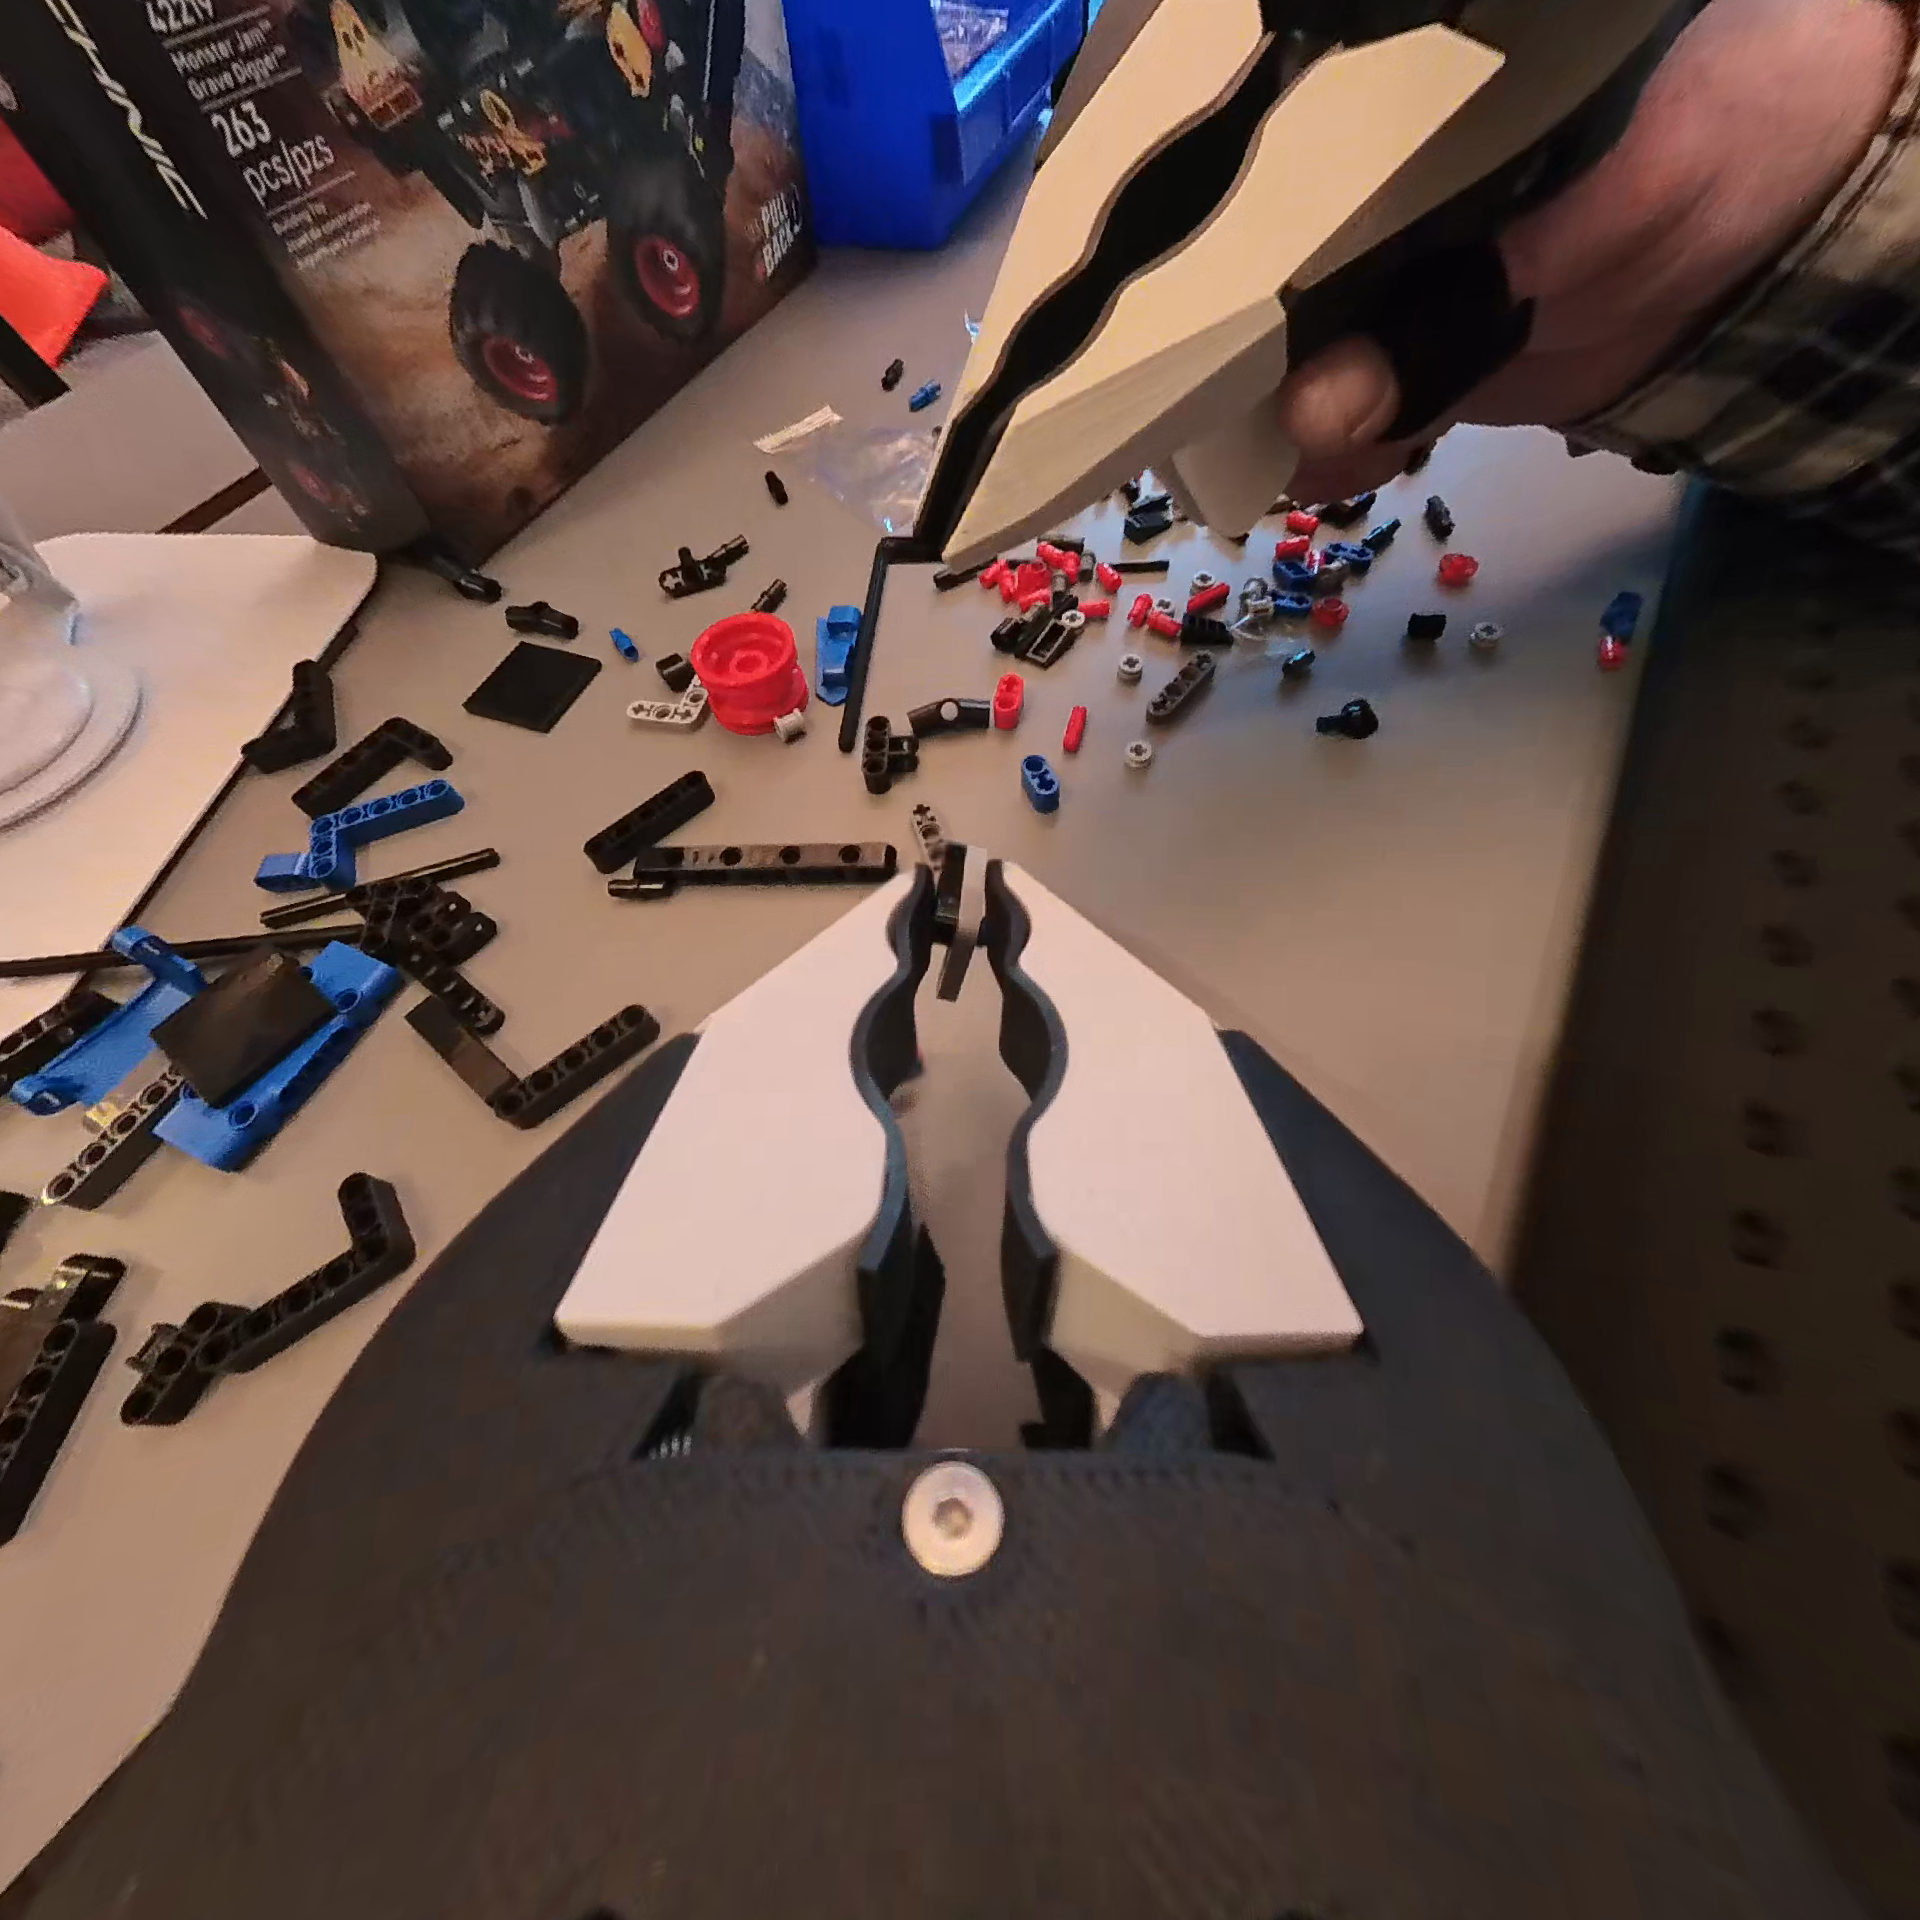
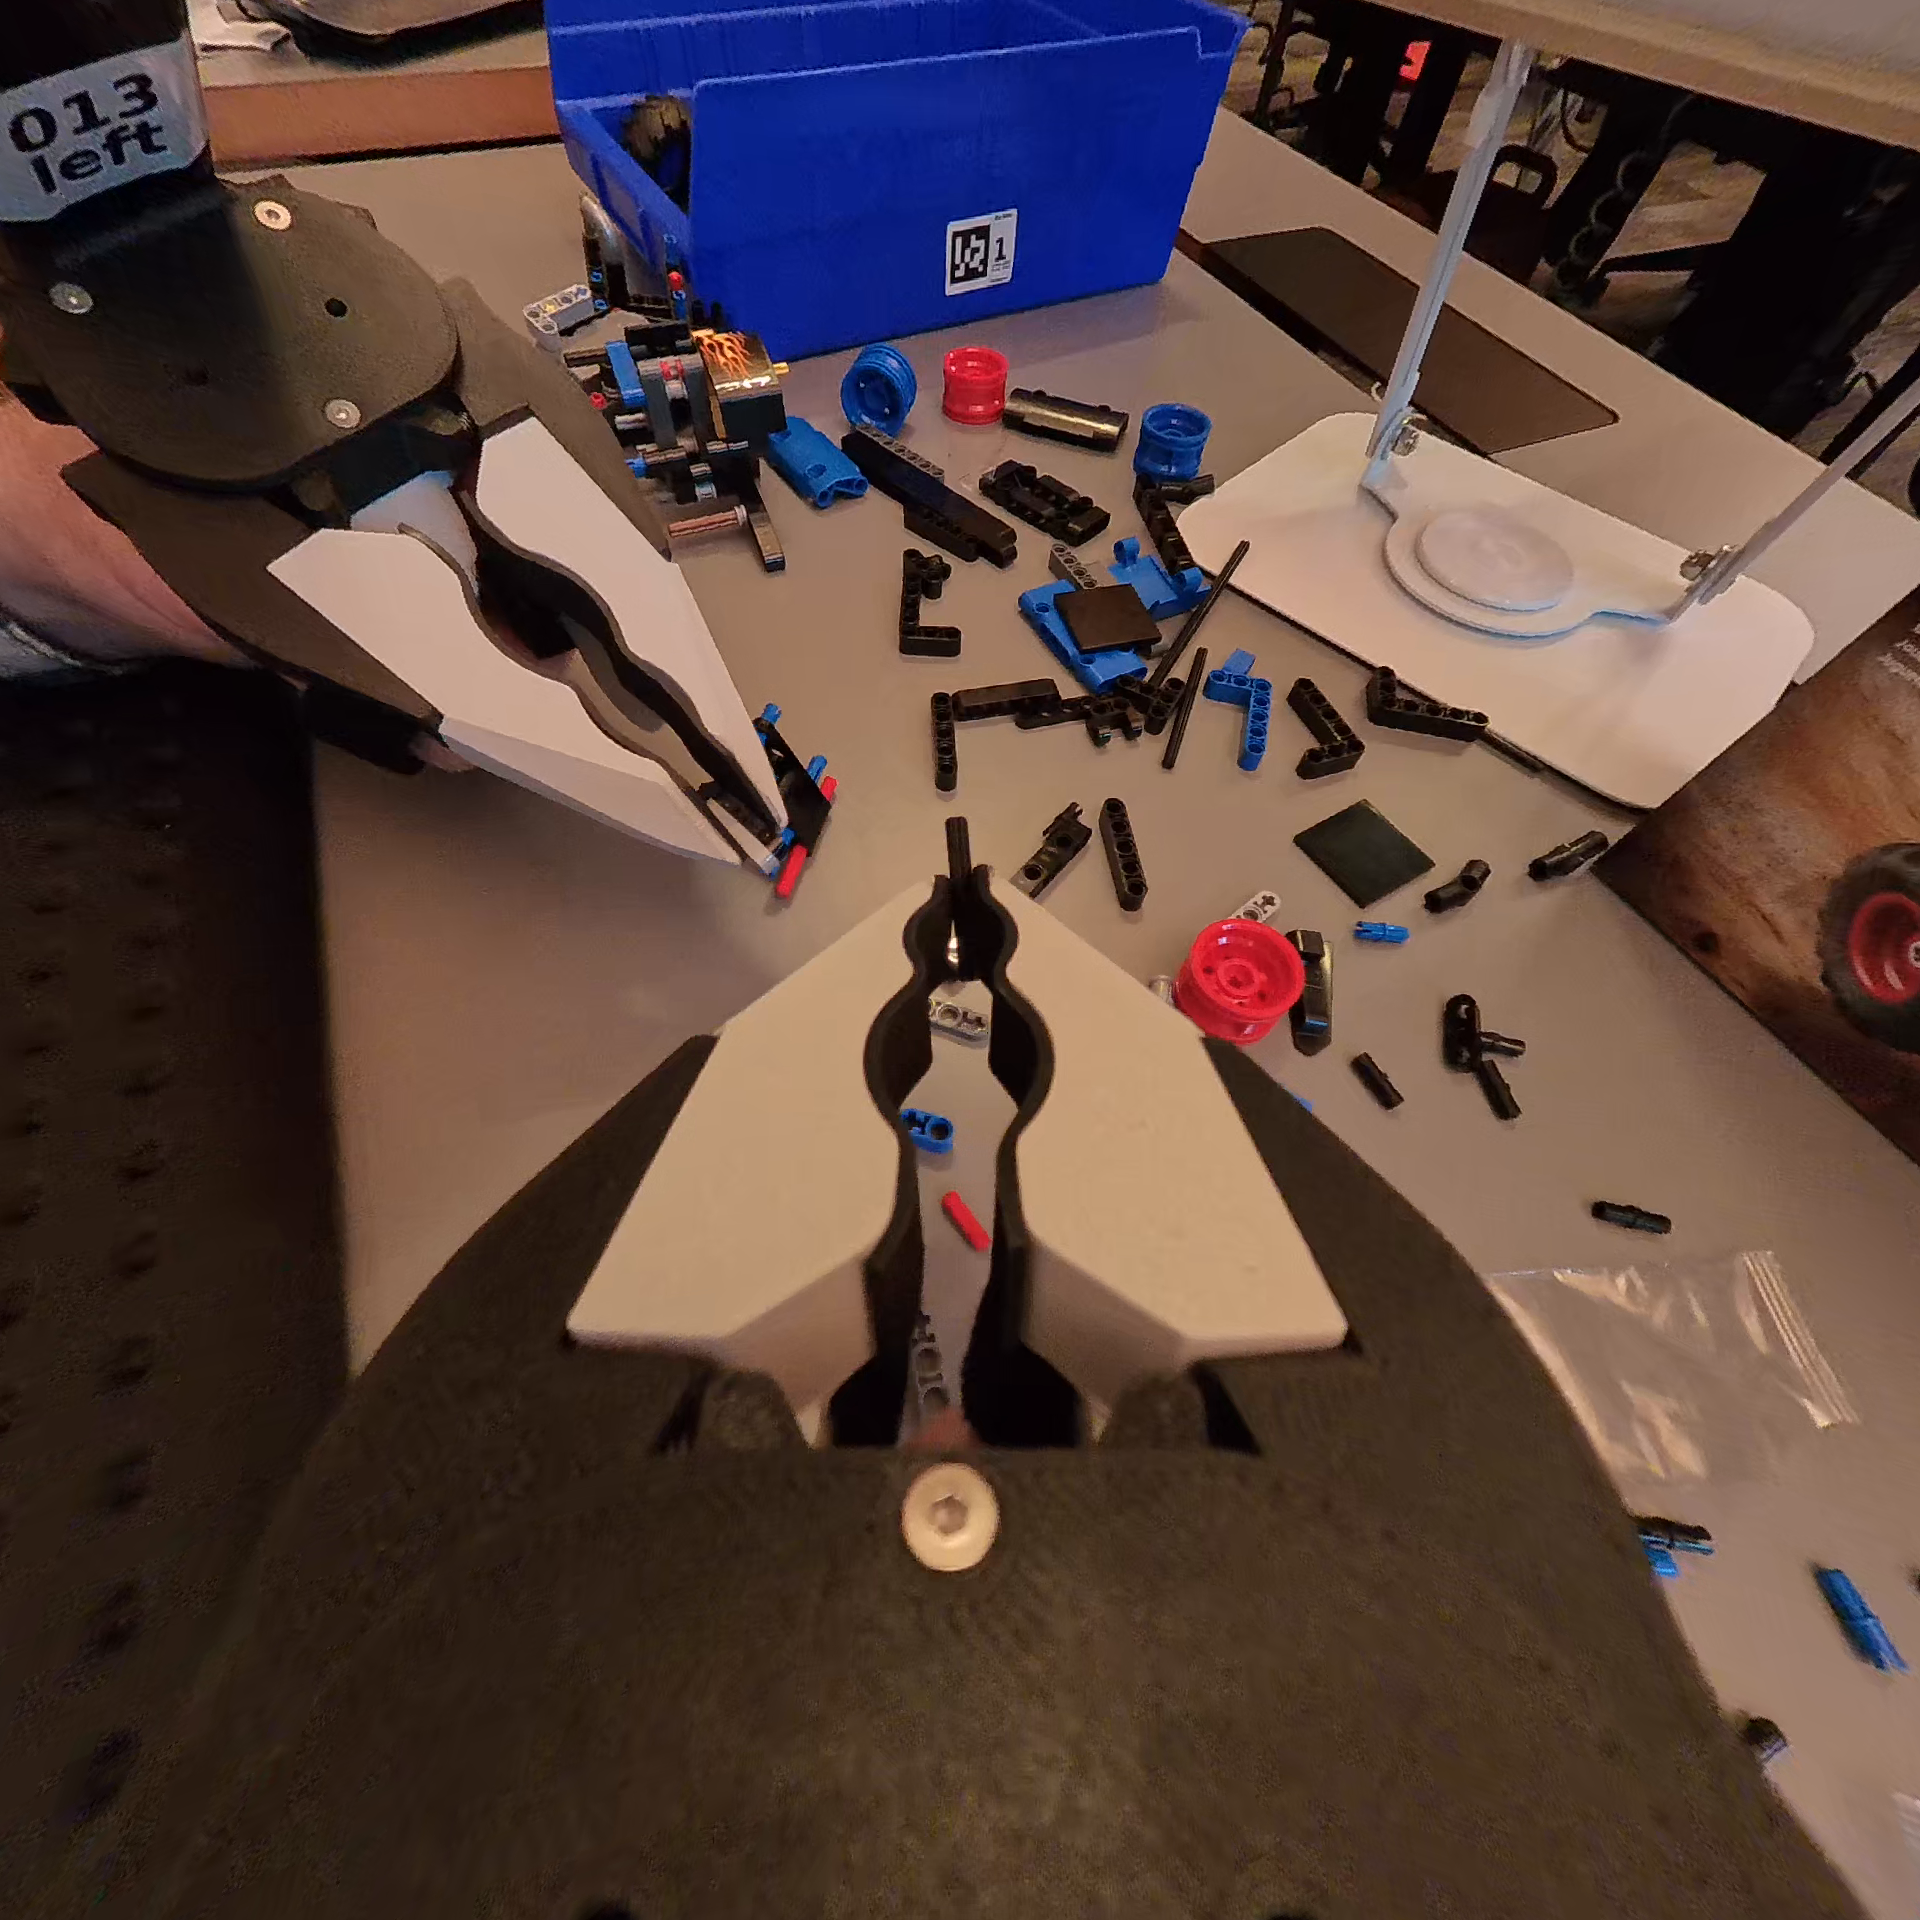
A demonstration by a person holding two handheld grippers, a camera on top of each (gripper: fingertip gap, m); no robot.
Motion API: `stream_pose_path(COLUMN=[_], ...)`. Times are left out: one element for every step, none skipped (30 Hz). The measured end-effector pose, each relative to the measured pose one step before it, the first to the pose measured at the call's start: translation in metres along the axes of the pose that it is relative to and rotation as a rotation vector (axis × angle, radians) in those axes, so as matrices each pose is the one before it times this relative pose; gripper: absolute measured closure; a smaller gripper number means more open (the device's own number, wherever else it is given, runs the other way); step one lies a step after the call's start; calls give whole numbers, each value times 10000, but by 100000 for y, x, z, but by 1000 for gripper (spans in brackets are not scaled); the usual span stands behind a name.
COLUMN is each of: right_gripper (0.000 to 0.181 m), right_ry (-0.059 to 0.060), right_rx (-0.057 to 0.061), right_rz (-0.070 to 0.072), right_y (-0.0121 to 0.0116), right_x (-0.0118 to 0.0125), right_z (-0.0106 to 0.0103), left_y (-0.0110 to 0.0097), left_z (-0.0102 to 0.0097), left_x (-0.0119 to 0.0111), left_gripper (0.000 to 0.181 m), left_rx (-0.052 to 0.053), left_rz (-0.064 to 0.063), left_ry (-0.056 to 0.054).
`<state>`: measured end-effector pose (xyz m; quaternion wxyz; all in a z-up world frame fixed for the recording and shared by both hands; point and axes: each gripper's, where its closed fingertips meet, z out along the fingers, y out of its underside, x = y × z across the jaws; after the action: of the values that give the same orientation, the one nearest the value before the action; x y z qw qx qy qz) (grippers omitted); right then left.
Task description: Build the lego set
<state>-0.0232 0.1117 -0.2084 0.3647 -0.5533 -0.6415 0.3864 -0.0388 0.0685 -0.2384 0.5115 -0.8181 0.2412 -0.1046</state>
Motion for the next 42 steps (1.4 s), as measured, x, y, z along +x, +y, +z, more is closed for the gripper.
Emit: stream_pose_path(right_gripper=[181, 181, 181, 181, 181, 181, 181, 181, 181, 181, 181, 181, 181, 181, 181, 181, 181, 181, 181, 181, 181, 181, 181, 181, 181, 181, 181, 181, 181, 181, 181, 181, 181, 181, 181, 181, 181, 181, 181, 181, 181, 181], right_ry=[22, 19, 18, 19, 20, 14, 9, 8, 10, 22, 41, 33, 25, 34, 14, -21, -10, -5, -14, -2, 9, 16, -9, -51, -31, 11, 14, -8, 21, 61, 44, 14, 20, 16, 19, 21, 20, 31, 32, 22, 19, 22], right_rx=[30, 38, 42, 44, 56, 70, 75, 71, 70, 62, 57, 49, 57, 73, 74, 59, 63, 57, 41, 36, 19, 4, 17, 27, 11, -7, 5, 28, 29, -5, -3, 26, 46, 28, 24, 34, 24, 13, 11, 32, 47, 27], right_rz=[-3, 7, 6, 0, -2, 9, 22, 31, 32, 32, 24, 22, 32, 48, 60, 61, 47, 25, -4, -23, -20, -6, 2, 9, 2, -21, -15, 23, 51, 36, 9, 26, 32, 24, 18, 21, 21, 9, -1, 1, 7, 9], right_y=[-56, -76, -86, -101, -139, -173, -181, -163, -148, -115, -108, -86, -83, -116, -126, -117, -111, -104, -103, -97, -85, -51, -46, -72, -41, -15, -43, -73, -73, -11, 5, -39, -67, -46, -37, -52, -34, -25, -21, -53, -83, -64], right_x=[29, 27, 26, 3, -14, -29, -55, -63, -62, -66, -44, -65, -73, -63, -107, -164, -178, -183, -223, -204, -177, -135, -147, -199, -166, -92, -63, -63, -12, 76, 68, 20, 12, 14, 13, 4, 3, 9, -4, -10, -9, 4], right_z=[-41, -41, -51, -51, -49, -57, -52, -37, -43, -26, -28, -39, -39, -56, -35, -17, 14, 44, 62, 60, 85, 97, 101, 113, 106, 94, 74, 54, 53, 52, 28, -5, -22, -25, -5, 3, 17, 30, 29, 12, -13, 2], left_y=[-197, -216, -252, -268, -276, -306, -365, -416, -430, -392, -319, -291, -294, -254, -243, -207, -180, -201, -198, -154, -174, -160, -107, -32, -24, -42, -68, -63, -37, -43, -85, -73, -90, -39, -47, -49, -37, 21, 2, -34, -50, -27], left_z=[68, 66, 31, -1, -21, -39, -41, -59, -46, -31, -19, -11, -29, -37, -30, -24, -18, -21, -33, -33, -37, -37, -17, 8, 37, 32, 42, 62, 73, 68, 32, 26, 7, 3, -7, -7, -27, -3, -17, -28, -22, -8], left_x=[18, -44, -108, -143, -171, -205, -219, -220, -176, -170, -116, -85, -51, -12, -54, -38, 23, 43, 24, 6, -19, -40, -17, -19, 24, 83, 91, 80, 92, 52, 72, 83, -29, -9, 8, -19, -32, -33, -39, -20, -11, -9], left_gripper=[174, 174, 174, 174, 174, 174, 174, 174, 174, 175, 175, 175, 174, 174, 174, 175, 174, 175, 174, 174, 174, 175, 175, 175, 175, 175, 175, 175, 175, 175, 174, 174, 174, 174, 174, 174, 174, 174, 174, 174, 174, 175], left_rx=[69, 89, 111, 122, 138, 156, 191, 220, 221, 197, 162, 152, 166, 141, 146, 139, 134, 166, 165, 135, 124, 104, 65, 13, 2, 3, 18, 10, -5, -3, 21, 9, 27, -8, 4, 13, 8, -13, 3, 12, 20, 2], left_rz=[-21, -17, -29, -43, -53, -84, -125, -145, -131, -110, -82, -59, -39, -51, -91, -149, -234, -287, -270, -206, -129, -52, 25, 87, 133, 150, 140, 131, 147, 164, 179, 169, 181, 188, 171, 137, 102, 65, 54, 78, 104, 93], left_ry=[0, -34, -60, -73, -80, -81, -78, -68, -58, -61, -42, -39, -39, -7, -19, 11, 76, 111, 103, 89, 39, 3, -30, -58, -63, -46, -46, -48, -48, -77, -62, -66, -125, -108, -93, -78, -55, -43, -44, -52, -55, -51])
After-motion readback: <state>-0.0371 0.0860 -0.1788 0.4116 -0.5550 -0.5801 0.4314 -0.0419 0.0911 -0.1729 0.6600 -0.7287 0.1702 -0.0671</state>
